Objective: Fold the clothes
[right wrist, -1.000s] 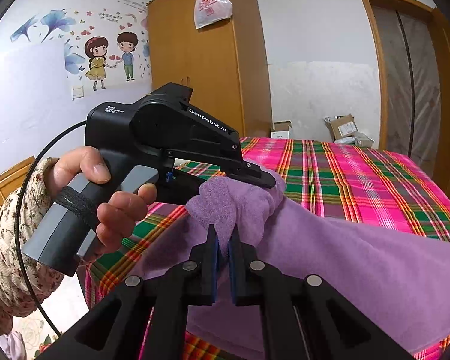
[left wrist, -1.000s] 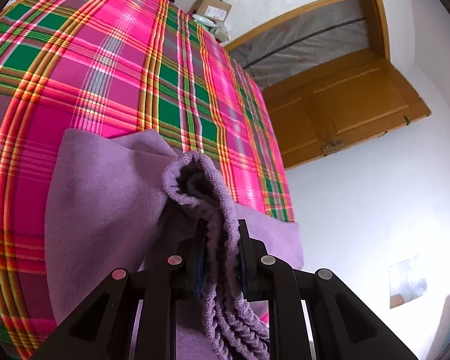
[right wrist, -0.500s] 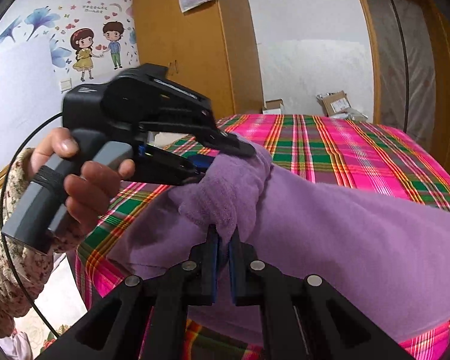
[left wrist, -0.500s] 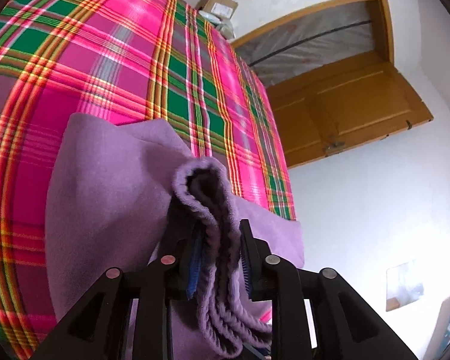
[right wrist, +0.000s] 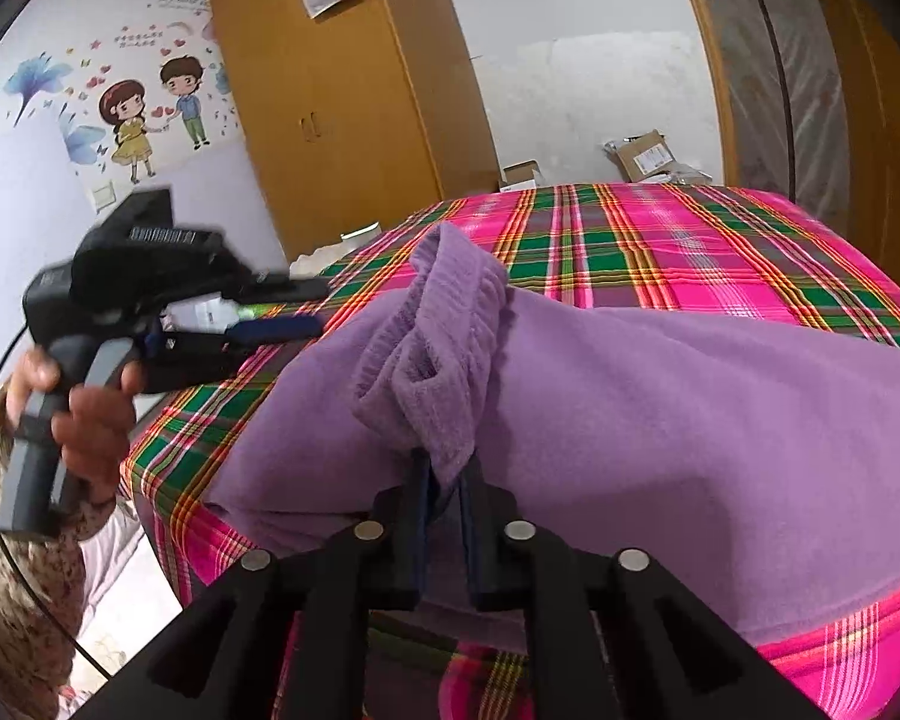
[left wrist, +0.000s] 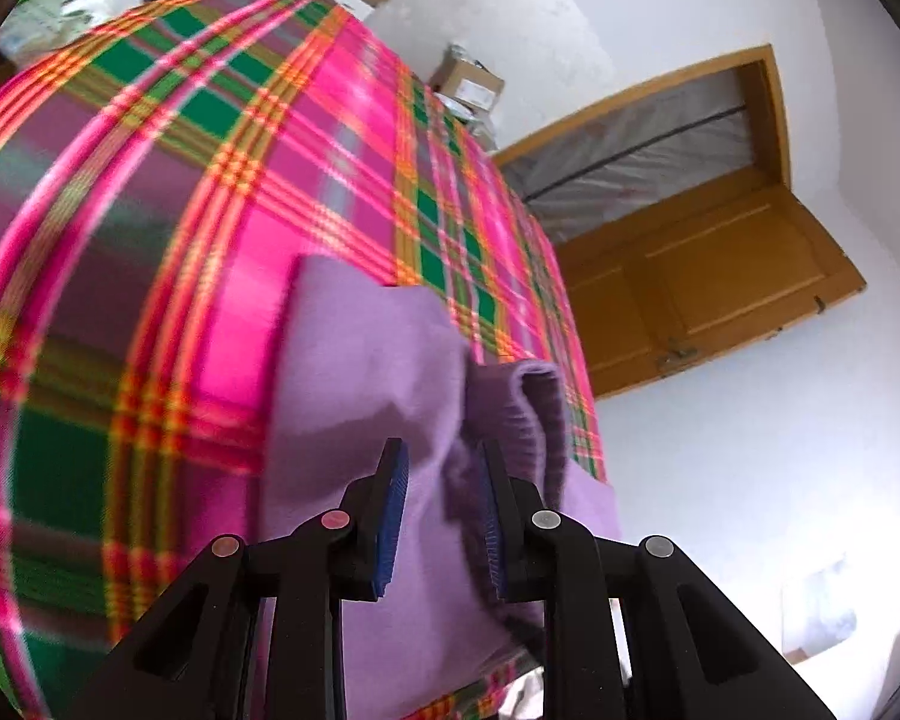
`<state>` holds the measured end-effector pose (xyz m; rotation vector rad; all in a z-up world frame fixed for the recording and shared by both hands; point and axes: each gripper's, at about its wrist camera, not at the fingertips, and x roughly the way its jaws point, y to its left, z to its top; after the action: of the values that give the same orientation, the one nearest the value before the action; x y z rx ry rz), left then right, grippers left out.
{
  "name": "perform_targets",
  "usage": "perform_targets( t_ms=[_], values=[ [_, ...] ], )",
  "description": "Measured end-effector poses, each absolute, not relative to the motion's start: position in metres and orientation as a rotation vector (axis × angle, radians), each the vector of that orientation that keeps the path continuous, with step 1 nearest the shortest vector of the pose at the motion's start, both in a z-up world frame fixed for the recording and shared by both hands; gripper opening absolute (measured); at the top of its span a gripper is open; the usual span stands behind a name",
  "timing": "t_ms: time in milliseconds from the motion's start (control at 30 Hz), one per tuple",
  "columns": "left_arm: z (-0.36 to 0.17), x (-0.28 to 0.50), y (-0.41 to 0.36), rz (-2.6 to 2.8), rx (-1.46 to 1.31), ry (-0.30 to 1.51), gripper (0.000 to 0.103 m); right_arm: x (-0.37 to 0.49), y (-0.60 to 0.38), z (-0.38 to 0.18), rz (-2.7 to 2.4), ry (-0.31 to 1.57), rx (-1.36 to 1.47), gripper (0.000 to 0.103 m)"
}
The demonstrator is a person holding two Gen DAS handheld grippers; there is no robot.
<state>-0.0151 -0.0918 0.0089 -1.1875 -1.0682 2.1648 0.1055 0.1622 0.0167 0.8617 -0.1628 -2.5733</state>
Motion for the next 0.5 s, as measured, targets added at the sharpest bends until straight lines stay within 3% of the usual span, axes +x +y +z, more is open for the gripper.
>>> perform_targets(
  t_ms=[500],
  values=[
    [-0.009, 0.013, -0.102, 2.186, -1.210, -1.048, 0.023, 0.081, 0.195, 0.040, -2.585, -0.296, 0.847, 0.044]
  ],
)
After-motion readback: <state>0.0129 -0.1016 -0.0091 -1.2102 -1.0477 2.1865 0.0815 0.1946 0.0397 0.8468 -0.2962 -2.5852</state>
